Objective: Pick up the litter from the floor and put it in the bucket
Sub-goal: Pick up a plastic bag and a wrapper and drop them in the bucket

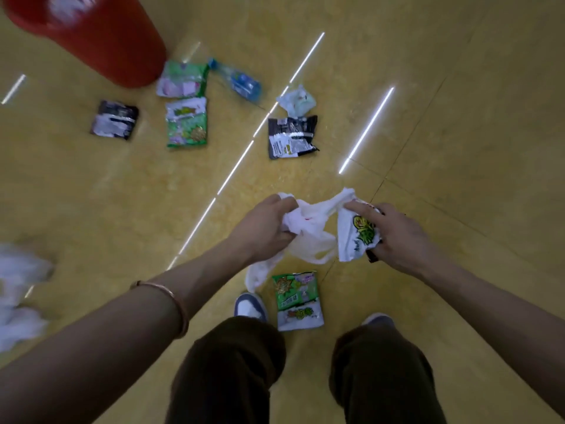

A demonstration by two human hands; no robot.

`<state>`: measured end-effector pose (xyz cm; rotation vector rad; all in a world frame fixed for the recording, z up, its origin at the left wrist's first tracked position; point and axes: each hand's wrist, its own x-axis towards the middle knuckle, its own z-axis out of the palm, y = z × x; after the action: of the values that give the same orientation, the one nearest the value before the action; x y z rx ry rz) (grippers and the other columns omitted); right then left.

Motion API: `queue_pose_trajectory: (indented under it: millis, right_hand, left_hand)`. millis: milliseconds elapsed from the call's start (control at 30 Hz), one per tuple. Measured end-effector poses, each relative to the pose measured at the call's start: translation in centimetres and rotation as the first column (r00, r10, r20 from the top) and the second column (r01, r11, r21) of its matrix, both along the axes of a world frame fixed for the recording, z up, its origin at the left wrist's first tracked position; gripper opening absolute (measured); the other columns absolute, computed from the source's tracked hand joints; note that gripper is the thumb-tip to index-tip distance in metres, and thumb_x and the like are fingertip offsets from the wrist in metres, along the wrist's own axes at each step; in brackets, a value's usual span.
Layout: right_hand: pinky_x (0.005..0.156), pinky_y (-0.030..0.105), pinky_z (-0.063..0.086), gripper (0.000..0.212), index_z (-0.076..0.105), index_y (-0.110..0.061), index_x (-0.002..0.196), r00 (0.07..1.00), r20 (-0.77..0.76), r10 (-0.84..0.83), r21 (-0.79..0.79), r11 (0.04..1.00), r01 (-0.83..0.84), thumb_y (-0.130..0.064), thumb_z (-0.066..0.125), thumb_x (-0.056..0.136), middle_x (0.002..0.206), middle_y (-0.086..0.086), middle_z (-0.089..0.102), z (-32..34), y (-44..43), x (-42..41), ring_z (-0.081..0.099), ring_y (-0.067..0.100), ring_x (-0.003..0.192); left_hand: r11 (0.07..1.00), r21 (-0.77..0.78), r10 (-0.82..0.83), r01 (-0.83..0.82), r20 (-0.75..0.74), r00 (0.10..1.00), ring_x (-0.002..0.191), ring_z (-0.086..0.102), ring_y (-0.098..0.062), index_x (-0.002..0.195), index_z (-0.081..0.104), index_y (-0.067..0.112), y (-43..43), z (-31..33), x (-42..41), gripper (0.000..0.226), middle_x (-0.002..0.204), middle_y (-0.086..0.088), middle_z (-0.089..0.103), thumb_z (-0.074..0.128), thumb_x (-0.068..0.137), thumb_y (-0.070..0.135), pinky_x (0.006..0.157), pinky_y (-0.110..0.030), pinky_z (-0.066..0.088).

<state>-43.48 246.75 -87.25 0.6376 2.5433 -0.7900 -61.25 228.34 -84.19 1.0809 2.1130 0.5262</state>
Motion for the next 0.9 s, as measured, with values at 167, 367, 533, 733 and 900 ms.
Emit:
queue_pose_trajectory:
  millis: [167,367,533,733,900]
  right_hand:
    - [0.078,0.035,0.052,0.082,0.027,-0.055,0.137,0.996,-0.084,0.017,-0.127,0.992,-0.027,-0.015,0.067,0.078,0.144,-0.002,0.034,16.1,0.1,0.7,0.053,0.024,0.116]
    - [0.079,0.032,0.05,0.082,0.024,-0.055,0.123,0.986,-0.165,0.004,-0.236,0.971,-0.044,-0.018,0.069,0.066,0.132,-0.017,0.039,34.2,-0.4,1.2,0.056,0.015,0.11]
    - [0.08,0.024,0.044,0.079,0.041,-0.041,0.129,0.943,-0.332,0.017,-0.172,0.982,-0.078,-0.011,0.075,0.064,0.125,-0.011,0.051,44.9,0.8,-4.4,0.057,0.015,0.106]
    - [0.073,0.015,0.037,0.078,0.05,-0.03,0.13,0.843,-0.532,0.075,-0.121,0.979,-0.164,-0.006,0.076,0.061,0.112,-0.009,0.057,54.8,-2.6,-12.0,0.054,0.01,0.092]
    - [0.074,0.021,0.041,0.078,0.047,-0.037,0.131,0.76,-0.63,0.157,-0.086,0.959,-0.269,-0.003,0.074,0.066,0.115,-0.005,0.057,60.8,-9.3,-17.1,0.057,0.016,0.097]
  left_hand:
    - [0.953,-0.18,0.235,-0.243,-0.063,0.97,0.09,0.052,-0.032,0.108,0.053,0.011,-2.0,14.3,-0.9,0.039,0.099,-0.01,0.044,0.055,0.078,0.036,0.071,-0.032,0.037]
    - [0.887,-0.069,0.459,-0.457,0.025,0.888,0.094,0.053,-0.024,0.113,0.055,0.01,-5.0,32.3,2.7,0.083,0.094,0.001,0.048,0.031,0.047,0.054,0.072,-0.025,0.034]
    - [0.801,0.205,0.572,-0.563,0.017,0.82,0.074,0.048,0.002,0.086,0.058,0.013,-4.9,44.6,1.9,0.028,0.076,0.016,0.043,0.05,0.061,0.022,0.063,-0.013,0.036]
    - [0.673,0.417,0.698,-0.611,-0.087,0.711,0.089,0.046,-0.018,0.1,0.053,0.014,-8.2,54.1,-1.9,0.023,0.101,-0.003,0.047,0.062,0.078,0.014,0.07,-0.022,0.029]
    - [0.616,0.531,0.751,-0.582,-0.17,0.639,0.092,0.043,-0.011,0.111,0.057,0.012,-15.9,60.3,-4.6,0.034,0.106,-0.002,0.046,0.064,0.078,0.02,0.073,-0.016,0.028]
